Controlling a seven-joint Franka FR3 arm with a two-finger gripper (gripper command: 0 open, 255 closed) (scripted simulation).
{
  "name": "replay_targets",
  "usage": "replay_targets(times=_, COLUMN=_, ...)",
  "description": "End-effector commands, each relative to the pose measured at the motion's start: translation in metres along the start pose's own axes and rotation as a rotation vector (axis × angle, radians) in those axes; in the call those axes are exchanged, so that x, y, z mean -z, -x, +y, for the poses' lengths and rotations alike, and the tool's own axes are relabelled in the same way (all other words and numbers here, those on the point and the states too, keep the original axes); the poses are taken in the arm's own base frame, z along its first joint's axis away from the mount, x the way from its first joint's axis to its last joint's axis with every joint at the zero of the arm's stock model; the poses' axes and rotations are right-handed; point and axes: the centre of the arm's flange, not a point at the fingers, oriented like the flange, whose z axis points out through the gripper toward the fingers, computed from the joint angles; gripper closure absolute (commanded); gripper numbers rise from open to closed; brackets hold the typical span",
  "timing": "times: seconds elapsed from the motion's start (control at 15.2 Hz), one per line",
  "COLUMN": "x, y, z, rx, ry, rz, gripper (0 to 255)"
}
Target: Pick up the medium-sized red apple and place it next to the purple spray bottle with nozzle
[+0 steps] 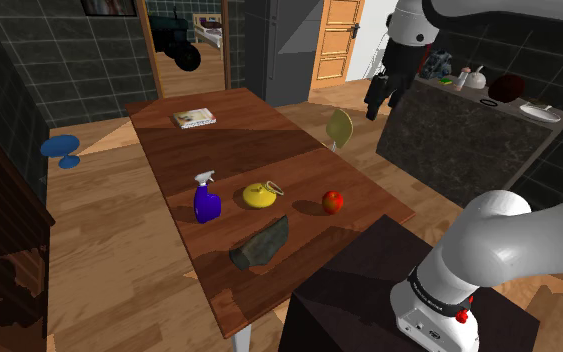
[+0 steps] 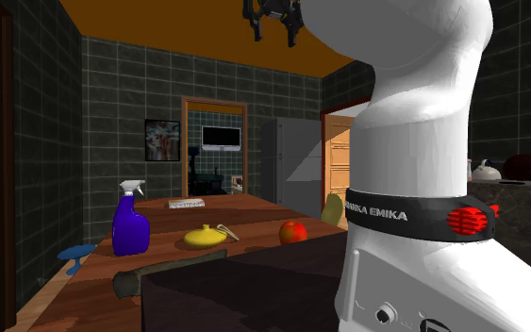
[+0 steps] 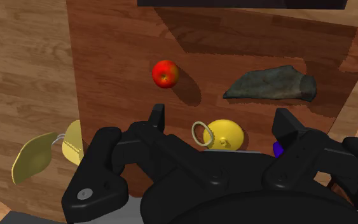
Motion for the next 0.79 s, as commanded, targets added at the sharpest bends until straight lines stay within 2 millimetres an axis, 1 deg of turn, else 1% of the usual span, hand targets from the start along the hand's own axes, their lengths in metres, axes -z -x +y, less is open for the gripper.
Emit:
replay_targets(times=0.0, x=0.000, y=0.000, z=0.000, rx=0.000, ry=0.000, rz=0.000, gripper=0)
replay_targets(times=0.73, x=-0.135, y=-0.047, z=0.037, rx=-0.049, ry=-0.018, rz=-0.037, gripper=0)
